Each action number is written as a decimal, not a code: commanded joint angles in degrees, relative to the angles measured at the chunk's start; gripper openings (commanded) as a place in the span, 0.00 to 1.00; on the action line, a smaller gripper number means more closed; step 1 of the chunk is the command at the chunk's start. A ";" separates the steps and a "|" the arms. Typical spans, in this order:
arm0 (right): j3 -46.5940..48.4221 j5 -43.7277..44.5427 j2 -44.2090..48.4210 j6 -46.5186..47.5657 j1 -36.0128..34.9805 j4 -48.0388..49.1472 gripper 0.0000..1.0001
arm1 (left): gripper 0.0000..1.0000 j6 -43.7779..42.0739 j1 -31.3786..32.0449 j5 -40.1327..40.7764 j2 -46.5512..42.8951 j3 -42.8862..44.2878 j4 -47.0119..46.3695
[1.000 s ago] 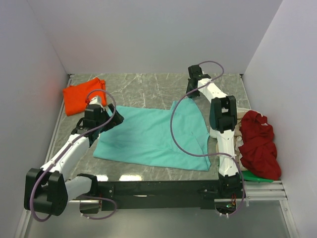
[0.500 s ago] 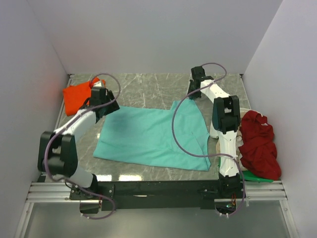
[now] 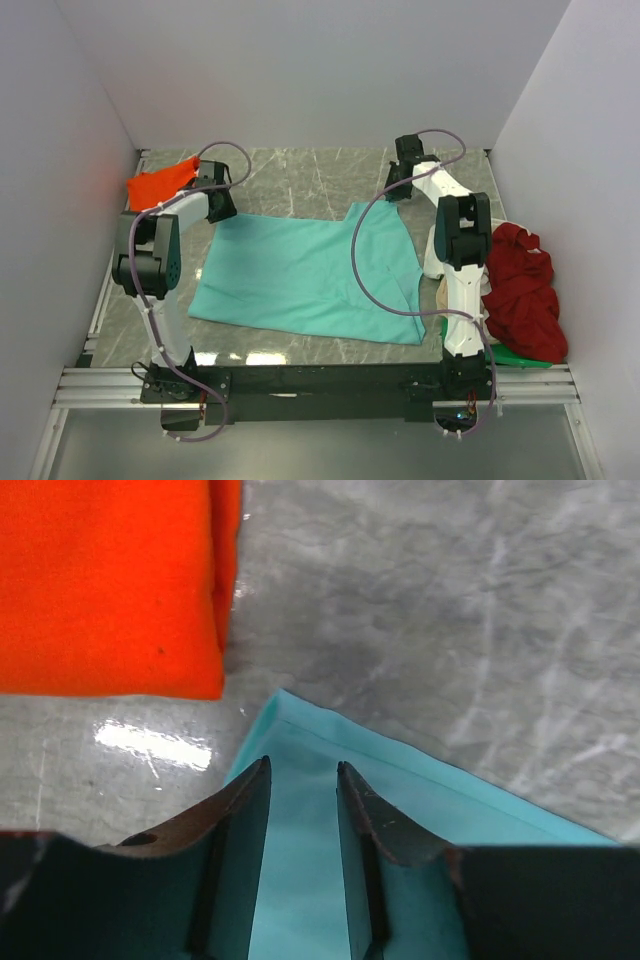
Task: Fold and stack the t-shirts
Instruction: Fold the tshirt
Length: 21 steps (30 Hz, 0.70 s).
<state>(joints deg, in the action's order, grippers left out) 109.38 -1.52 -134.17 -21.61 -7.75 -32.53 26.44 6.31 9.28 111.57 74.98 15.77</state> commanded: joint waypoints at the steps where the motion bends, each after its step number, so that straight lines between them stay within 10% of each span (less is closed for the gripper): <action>1: -1.01 -0.85 1.98 -0.19 0.63 -0.51 0.00 | 0.40 -1.39 -0.59 1.71 0.58 2.72 0.76; 21: -0.49 -2.35 1.10 -0.28 0.80 -0.78 0.00 | 0.32 -3.23 -1.74 0.48 6.73 7.72 1.02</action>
<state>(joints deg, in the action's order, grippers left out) 109.36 -3.36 -134.17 -21.61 -7.27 -32.58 24.21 4.86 10.28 117.30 80.66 17.04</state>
